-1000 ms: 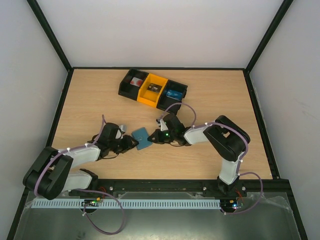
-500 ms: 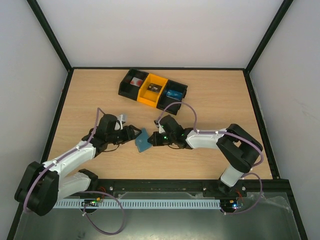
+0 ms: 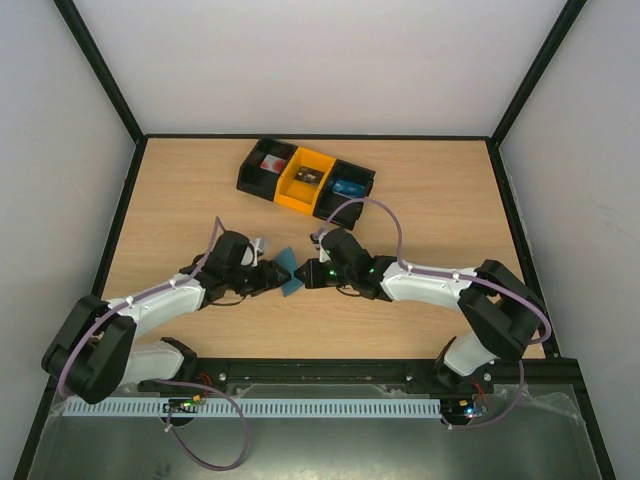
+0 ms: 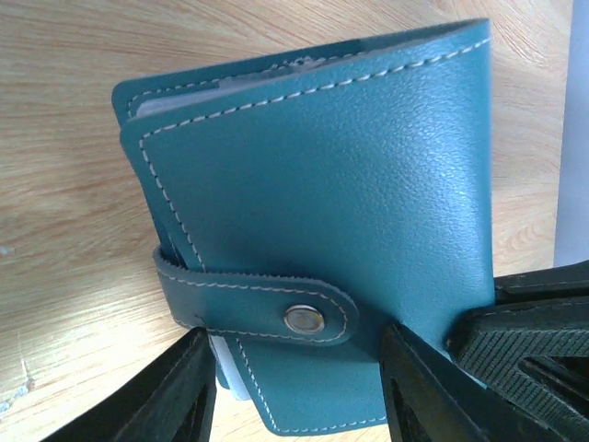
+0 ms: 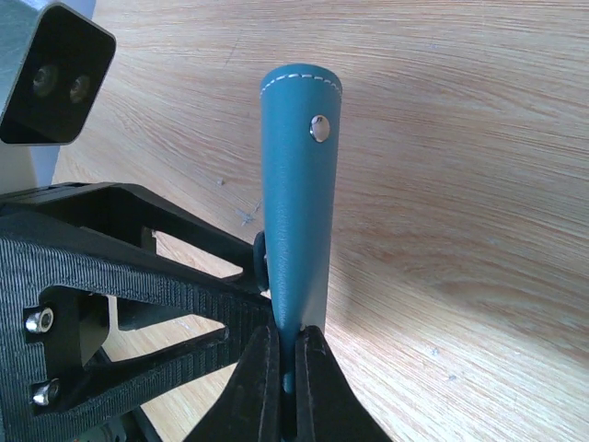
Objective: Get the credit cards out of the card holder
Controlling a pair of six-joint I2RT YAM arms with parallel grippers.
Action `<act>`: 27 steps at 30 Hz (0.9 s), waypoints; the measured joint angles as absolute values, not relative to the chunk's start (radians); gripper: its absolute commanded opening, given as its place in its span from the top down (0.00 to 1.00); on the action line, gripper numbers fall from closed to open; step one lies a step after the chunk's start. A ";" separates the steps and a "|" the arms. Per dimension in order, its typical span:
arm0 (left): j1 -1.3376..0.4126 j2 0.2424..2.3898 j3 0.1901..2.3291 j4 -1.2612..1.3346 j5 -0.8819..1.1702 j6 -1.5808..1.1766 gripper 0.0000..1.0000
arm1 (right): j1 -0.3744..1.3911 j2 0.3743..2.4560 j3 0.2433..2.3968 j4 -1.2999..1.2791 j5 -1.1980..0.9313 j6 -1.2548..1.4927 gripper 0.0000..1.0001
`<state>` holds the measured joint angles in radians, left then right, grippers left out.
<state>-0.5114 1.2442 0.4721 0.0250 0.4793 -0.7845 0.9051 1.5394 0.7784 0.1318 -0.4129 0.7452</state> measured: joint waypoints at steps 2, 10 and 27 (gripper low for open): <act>-0.512 1.251 0.472 0.033 0.480 -0.777 0.51 | 0.905 1.533 0.776 0.132 -0.410 0.746 0.98; -0.513 1.286 0.472 0.028 0.450 -0.738 0.57 | 0.905 1.533 0.767 0.132 -0.412 0.748 0.98; -0.518 1.236 0.489 -0.018 0.448 -0.738 0.47 | 0.912 1.533 0.756 0.130 -0.405 0.742 0.98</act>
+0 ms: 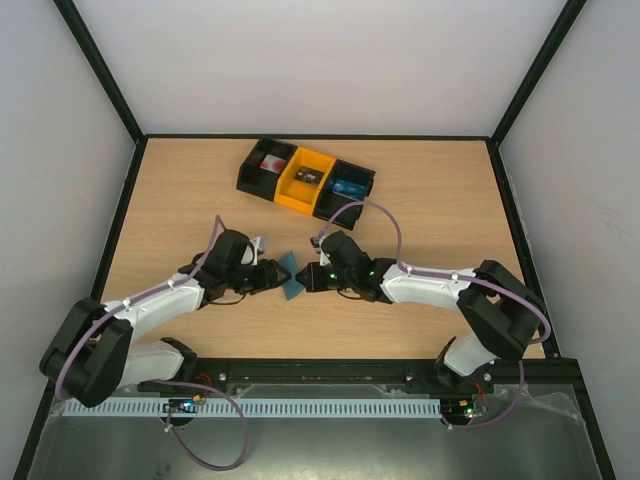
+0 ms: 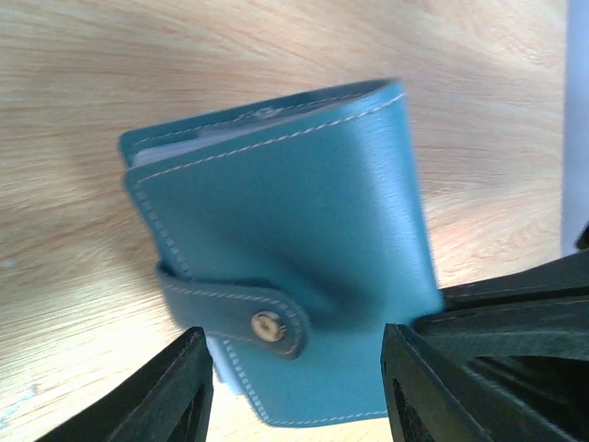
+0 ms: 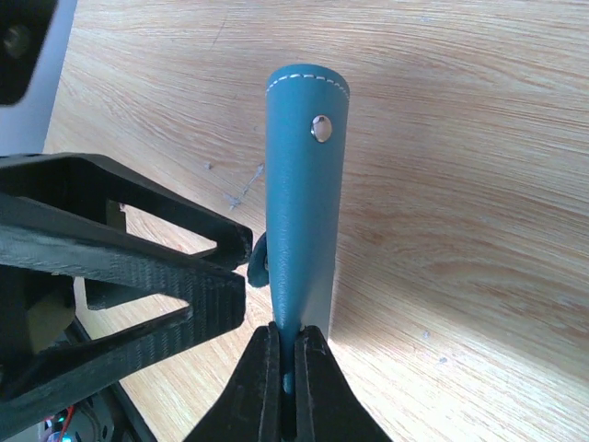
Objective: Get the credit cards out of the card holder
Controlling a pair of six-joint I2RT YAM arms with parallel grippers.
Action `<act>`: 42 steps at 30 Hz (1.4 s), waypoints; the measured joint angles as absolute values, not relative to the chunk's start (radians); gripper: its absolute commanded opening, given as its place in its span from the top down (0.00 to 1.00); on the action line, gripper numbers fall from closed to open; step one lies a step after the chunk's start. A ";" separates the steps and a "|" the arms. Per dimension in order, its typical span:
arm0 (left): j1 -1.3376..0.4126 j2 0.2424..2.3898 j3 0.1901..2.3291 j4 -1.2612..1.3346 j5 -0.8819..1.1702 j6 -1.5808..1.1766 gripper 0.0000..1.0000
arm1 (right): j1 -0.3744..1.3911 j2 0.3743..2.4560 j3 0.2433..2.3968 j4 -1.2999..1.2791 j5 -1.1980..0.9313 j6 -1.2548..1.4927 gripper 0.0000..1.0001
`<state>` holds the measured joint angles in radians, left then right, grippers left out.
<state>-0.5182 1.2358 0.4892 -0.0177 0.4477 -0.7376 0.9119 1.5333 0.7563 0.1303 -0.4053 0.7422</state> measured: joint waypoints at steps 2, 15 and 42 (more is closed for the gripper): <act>-0.518 1.230 0.489 0.009 0.470 -0.748 0.48 | 0.914 1.533 0.756 0.130 -0.405 0.742 0.98; -0.518 1.325 0.490 0.010 0.432 -0.710 0.55 | 0.916 1.533 0.756 0.116 -0.397 0.741 0.98; -0.522 1.372 0.539 0.023 0.474 -0.665 0.98 | 0.916 1.534 0.740 0.144 -0.390 0.744 0.98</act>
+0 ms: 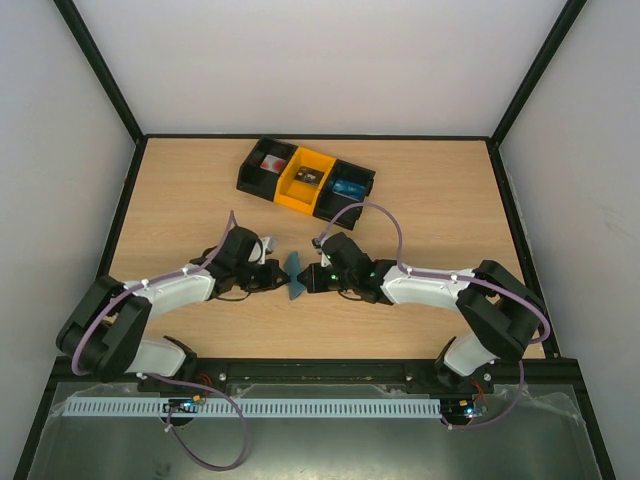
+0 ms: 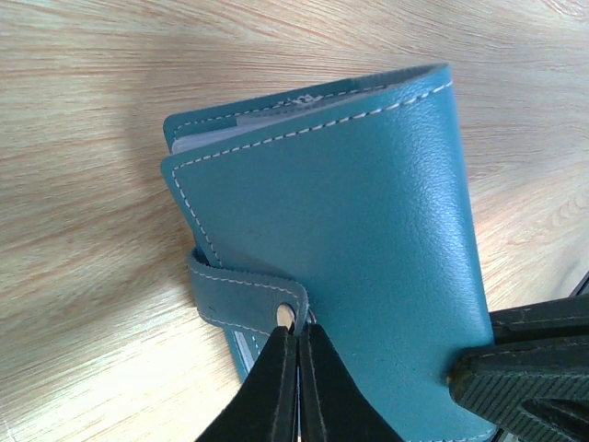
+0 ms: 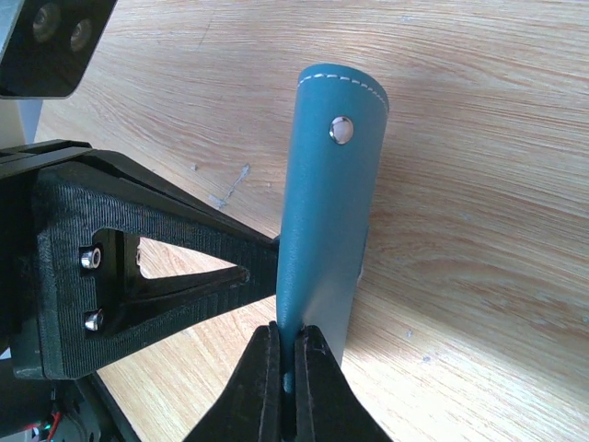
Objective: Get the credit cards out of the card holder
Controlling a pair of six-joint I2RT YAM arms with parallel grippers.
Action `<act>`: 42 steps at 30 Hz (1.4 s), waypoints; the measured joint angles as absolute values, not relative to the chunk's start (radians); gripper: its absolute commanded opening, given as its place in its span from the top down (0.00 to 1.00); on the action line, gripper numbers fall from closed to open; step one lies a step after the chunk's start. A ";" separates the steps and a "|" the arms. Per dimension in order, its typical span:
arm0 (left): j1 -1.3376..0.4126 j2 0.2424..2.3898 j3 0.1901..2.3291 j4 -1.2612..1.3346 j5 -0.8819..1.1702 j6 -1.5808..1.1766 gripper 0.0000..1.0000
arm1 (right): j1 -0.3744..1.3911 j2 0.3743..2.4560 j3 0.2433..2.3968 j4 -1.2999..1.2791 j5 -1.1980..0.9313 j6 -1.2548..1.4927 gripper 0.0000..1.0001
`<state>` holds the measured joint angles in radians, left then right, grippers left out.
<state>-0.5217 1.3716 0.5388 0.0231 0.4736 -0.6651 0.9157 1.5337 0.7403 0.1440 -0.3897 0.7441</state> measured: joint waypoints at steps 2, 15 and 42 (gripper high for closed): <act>-0.522 1.373 0.539 0.023 0.472 -0.665 0.98 | 0.915 1.534 0.738 0.145 -0.389 0.744 0.98; -0.524 1.354 0.538 0.009 0.442 -0.661 0.98 | 0.917 1.534 0.720 0.164 -0.350 0.760 0.98; -0.509 1.154 0.473 -0.079 0.409 -0.677 0.98 | 0.918 1.537 0.666 0.113 -0.255 0.789 0.59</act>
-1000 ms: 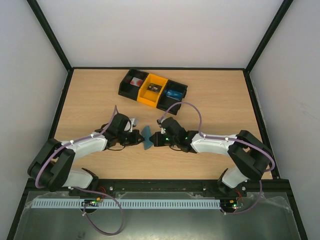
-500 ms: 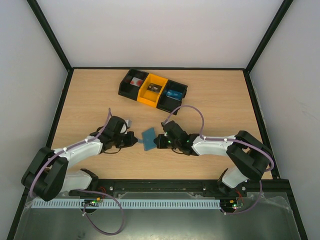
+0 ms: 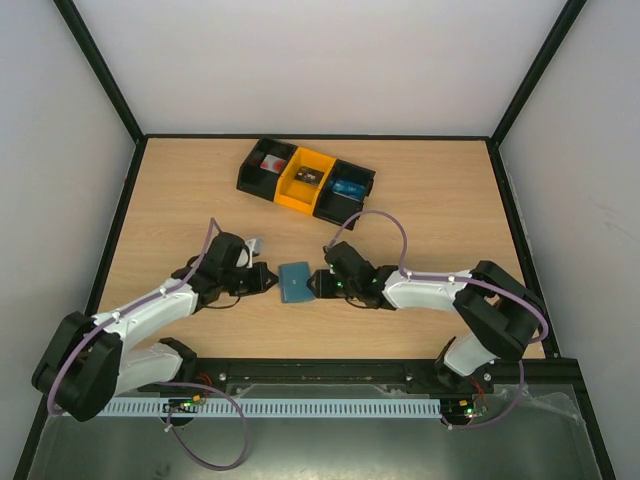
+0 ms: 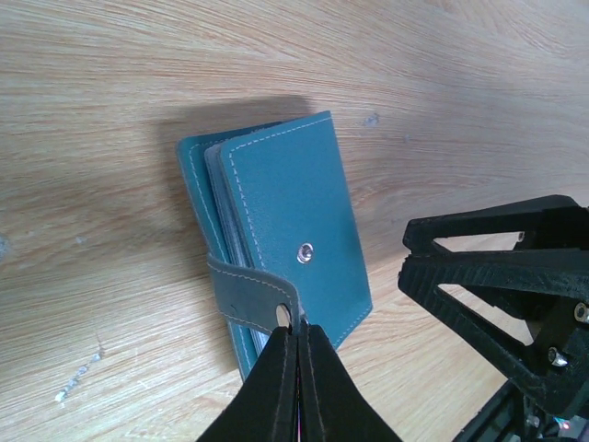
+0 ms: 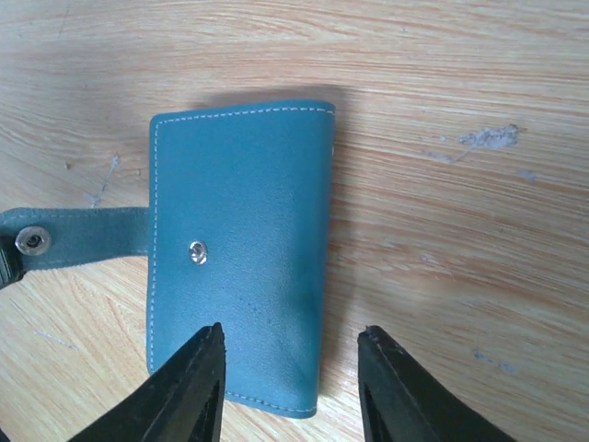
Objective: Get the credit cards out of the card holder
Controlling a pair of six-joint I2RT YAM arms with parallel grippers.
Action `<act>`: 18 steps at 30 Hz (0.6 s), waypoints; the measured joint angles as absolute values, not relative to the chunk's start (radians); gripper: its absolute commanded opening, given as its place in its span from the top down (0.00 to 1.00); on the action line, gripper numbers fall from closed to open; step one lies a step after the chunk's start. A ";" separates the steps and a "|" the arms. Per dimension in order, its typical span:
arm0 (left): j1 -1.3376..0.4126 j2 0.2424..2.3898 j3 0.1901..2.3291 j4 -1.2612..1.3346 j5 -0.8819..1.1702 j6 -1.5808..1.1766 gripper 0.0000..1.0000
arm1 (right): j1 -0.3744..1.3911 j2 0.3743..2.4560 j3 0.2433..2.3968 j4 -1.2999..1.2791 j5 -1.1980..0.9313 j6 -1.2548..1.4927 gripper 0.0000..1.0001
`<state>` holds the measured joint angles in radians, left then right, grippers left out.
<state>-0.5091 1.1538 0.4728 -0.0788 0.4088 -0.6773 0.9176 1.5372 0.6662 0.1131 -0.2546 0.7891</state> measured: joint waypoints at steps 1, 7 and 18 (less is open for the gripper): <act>-0.509 1.151 0.472 -0.076 0.414 -0.681 0.98 | 0.918 1.535 0.673 0.097 -0.252 0.783 0.57; -0.509 1.131 0.472 -0.063 0.445 -0.700 0.98 | 0.918 1.522 0.711 0.060 -0.253 0.758 0.48; -0.509 1.091 0.472 -0.029 0.500 -0.750 0.98 | 0.950 1.522 0.722 0.065 -0.311 0.759 0.30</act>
<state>-0.5091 1.0908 0.4717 -0.0292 0.4995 -0.7502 0.9504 1.5219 0.7216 0.0647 -0.3111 0.7593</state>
